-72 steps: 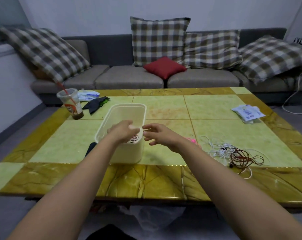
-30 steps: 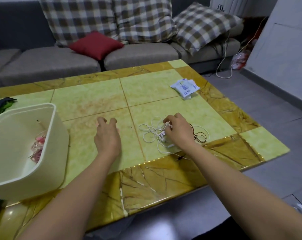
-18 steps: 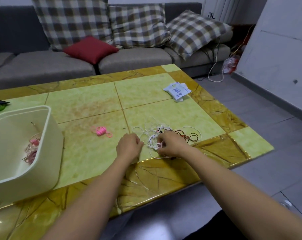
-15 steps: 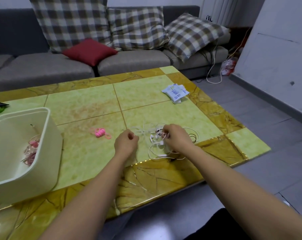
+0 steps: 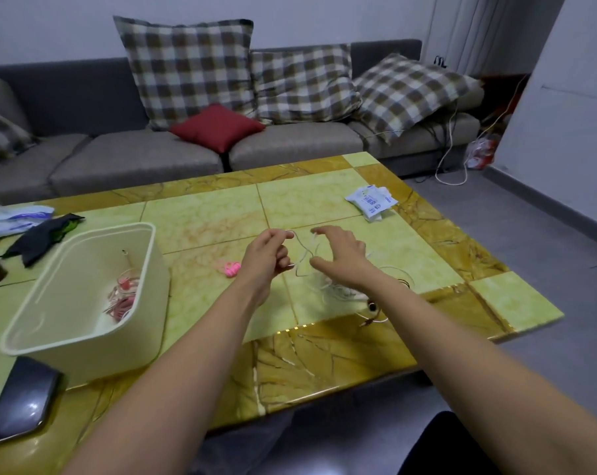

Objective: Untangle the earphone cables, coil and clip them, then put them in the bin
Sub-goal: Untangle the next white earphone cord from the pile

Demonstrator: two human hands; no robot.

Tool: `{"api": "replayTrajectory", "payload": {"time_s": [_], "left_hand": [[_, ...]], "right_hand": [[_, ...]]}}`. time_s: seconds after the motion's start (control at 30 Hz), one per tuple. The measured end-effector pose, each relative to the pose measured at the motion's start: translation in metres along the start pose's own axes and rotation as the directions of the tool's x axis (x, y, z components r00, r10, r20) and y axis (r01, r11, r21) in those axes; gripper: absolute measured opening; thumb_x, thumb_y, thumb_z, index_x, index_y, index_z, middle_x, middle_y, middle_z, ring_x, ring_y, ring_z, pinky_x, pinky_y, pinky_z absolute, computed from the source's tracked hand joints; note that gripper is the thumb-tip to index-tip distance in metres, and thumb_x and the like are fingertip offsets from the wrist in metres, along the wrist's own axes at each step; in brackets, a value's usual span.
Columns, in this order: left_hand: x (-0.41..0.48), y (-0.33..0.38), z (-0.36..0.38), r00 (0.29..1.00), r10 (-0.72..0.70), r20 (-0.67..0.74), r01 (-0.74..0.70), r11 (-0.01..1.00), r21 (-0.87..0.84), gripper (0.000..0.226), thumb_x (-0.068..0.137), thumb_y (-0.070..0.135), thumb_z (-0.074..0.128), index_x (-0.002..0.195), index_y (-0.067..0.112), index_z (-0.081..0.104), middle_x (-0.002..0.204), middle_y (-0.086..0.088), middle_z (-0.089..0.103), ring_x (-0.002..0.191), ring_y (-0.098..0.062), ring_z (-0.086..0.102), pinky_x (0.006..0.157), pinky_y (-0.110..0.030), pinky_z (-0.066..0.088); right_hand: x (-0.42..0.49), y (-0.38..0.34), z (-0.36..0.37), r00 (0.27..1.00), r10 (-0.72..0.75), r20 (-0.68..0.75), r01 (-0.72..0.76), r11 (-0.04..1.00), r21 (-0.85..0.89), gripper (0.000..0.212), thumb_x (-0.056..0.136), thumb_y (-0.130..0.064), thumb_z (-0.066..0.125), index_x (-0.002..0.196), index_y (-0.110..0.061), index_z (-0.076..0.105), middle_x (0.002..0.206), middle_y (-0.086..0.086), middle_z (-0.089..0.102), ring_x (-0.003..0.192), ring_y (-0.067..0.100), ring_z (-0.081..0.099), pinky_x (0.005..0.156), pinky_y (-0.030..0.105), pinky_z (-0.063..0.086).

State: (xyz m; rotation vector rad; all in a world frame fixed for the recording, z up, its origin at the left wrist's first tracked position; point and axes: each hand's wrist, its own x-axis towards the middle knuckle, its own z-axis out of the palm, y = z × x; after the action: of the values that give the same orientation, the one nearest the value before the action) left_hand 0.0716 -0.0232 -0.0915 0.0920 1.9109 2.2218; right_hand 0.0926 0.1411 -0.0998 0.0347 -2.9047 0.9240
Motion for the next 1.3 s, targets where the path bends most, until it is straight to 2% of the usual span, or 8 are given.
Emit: {"api": "replayTrajectory", "payload": {"time_s": [0.17,0.37,0.53,0.67,0.77,0.97,1.17,1.3], "left_hand": [[-0.016,0.012,-0.018,0.984,0.104,-0.141,-0.082,0.984,0.157,0.021,0.099,0.019,0.050,0.092,0.014,0.069,0.060,0.001,0.030,0.052,-0.012,0.031,0.049,-0.022,0.038],[-0.018,0.003,-0.058,0.945,0.181,-0.273,-0.058,0.913,0.405,0.017,0.090,0.025,0.059,0.083,0.018,0.073,0.085,0.005,0.067,0.052,-0.003,0.057,0.064,-0.032,0.054],[-0.022,-0.002,-0.069,0.931,0.265,-0.252,0.096,0.488,0.867,0.031,0.091,0.050,0.056,0.082,0.024,0.070,0.085,0.009,0.067,0.082,-0.015,0.062,0.060,-0.028,0.036],[-0.016,-0.011,-0.080,0.925,0.216,-0.313,0.200,0.423,0.884,0.026,0.097,0.040,0.050,0.095,0.022,0.067,0.104,-0.001,0.071,0.097,-0.026,0.061,0.066,-0.030,0.041],[-0.018,-0.017,-0.078,0.952,0.170,-0.253,0.202,0.267,0.942,0.029,0.097,0.034,0.047,0.119,0.021,0.061,0.124,-0.010,0.059,0.119,-0.033,0.046,0.092,-0.038,0.039],[-0.025,-0.017,-0.040,0.925,0.377,0.056,-0.265,0.531,0.805,0.034,0.089,0.018,0.055,0.123,0.020,0.057,0.124,0.004,0.058,0.121,-0.016,0.044,0.104,-0.037,0.035],[-0.015,-0.021,-0.026,0.990,0.060,0.127,-0.135,0.663,0.736,0.023,0.101,0.023,0.045,0.097,0.013,0.066,0.077,0.001,0.060,0.066,-0.015,0.057,0.067,-0.034,0.049],[-0.014,-0.026,-0.037,0.992,0.120,0.027,-0.093,0.587,0.804,0.029,0.101,0.016,0.041,0.089,0.014,0.067,0.079,0.005,0.058,0.077,-0.016,0.052,0.067,-0.030,0.037]], "right_hand": [[-0.004,-0.012,0.018,0.983,0.010,0.182,-0.053,0.971,0.233,0.010,0.091,-0.028,0.064,0.092,-0.020,0.070,0.073,-0.004,0.069,0.075,0.014,0.065,0.079,0.034,0.048],[0.003,-0.002,0.012,0.980,0.186,-0.066,-0.160,0.944,0.290,0.018,0.091,-0.023,0.060,0.091,-0.014,0.075,0.082,0.005,0.069,0.080,0.021,0.062,0.070,0.030,0.046],[0.011,-0.008,0.011,0.914,0.259,-0.312,-0.221,0.963,0.153,0.015,0.091,-0.026,0.056,0.090,-0.020,0.070,0.076,-0.003,0.064,0.082,0.020,0.057,0.092,0.035,0.034],[0.007,-0.020,0.006,0.994,0.098,0.054,-0.109,0.956,0.272,0.015,0.091,-0.022,0.063,0.090,-0.011,0.074,0.077,0.007,0.068,0.065,0.017,0.060,0.061,0.024,0.044],[0.005,-0.022,0.012,0.995,0.072,0.068,-0.089,0.946,0.311,0.016,0.091,-0.022,0.062,0.093,-0.012,0.074,0.076,0.011,0.066,0.052,0.014,0.053,0.051,0.021,0.041],[0.002,-0.026,0.023,0.987,-0.028,0.158,-0.017,0.960,0.278,0.013,0.093,-0.025,0.064,0.093,-0.017,0.074,0.062,-0.002,0.058,0.056,0.009,0.052,0.057,0.024,0.045],[-0.001,-0.022,0.027,0.990,-0.032,0.139,-0.014,0.948,0.318,0.009,0.091,-0.023,0.066,0.085,-0.016,0.066,0.061,-0.003,0.058,0.059,0.011,0.053,0.060,0.026,0.043],[-0.001,-0.013,0.025,0.964,0.079,0.253,-0.135,0.967,0.216,0.005,0.090,-0.014,0.065,0.094,-0.013,0.062,0.064,-0.002,0.061,0.060,0.013,0.058,0.063,0.027,0.047]]}}
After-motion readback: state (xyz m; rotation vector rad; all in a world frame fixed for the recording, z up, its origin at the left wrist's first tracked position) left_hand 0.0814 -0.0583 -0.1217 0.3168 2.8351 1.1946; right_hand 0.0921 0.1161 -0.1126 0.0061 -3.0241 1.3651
